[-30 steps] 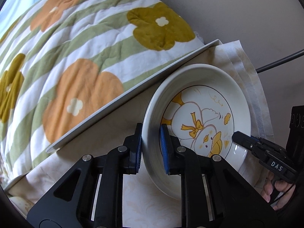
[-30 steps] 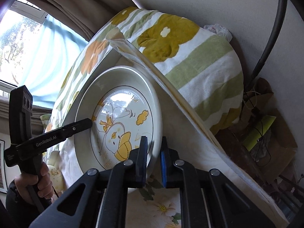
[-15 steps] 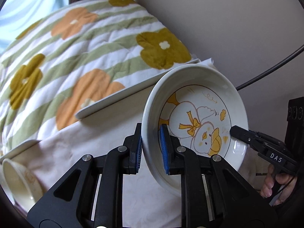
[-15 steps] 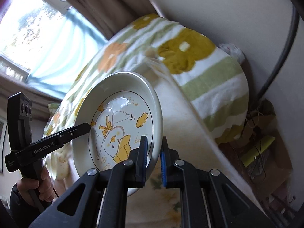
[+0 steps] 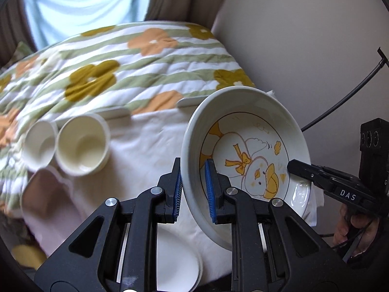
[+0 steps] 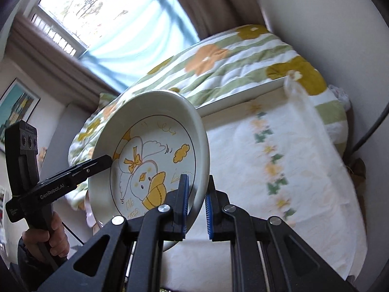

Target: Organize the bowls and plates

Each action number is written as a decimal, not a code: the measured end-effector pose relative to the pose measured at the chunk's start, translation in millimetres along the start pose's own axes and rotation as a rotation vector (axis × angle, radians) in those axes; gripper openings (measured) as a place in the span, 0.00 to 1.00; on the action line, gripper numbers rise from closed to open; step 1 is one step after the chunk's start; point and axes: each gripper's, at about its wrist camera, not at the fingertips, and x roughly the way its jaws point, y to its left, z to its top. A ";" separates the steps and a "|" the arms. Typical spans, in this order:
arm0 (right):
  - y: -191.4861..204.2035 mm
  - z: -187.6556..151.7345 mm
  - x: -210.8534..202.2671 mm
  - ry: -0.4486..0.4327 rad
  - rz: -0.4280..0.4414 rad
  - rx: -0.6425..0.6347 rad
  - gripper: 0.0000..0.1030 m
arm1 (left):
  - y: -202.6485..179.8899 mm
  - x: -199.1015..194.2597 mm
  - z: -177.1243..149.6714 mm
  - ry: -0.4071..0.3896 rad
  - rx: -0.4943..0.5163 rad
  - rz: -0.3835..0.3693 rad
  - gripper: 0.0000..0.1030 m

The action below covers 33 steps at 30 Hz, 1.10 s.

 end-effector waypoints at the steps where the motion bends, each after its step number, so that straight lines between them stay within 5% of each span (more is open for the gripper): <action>1: 9.6 -6.8 3.3 0.010 0.011 -0.015 0.11 | 6.5 -5.9 -8.2 -0.002 -0.011 0.010 0.15; 8: 50.0 -57.8 36.3 0.086 0.048 -0.070 0.11 | 62.0 -33.8 -86.7 0.009 -0.114 0.044 0.15; 18: 68.8 -108.0 91.5 0.186 0.044 -0.089 0.11 | 112.4 -12.2 -163.0 0.071 -0.258 0.050 0.15; 33: 85.7 -121.5 117.6 0.232 -0.011 -0.193 0.11 | 128.8 17.1 -182.3 0.126 -0.275 0.145 0.15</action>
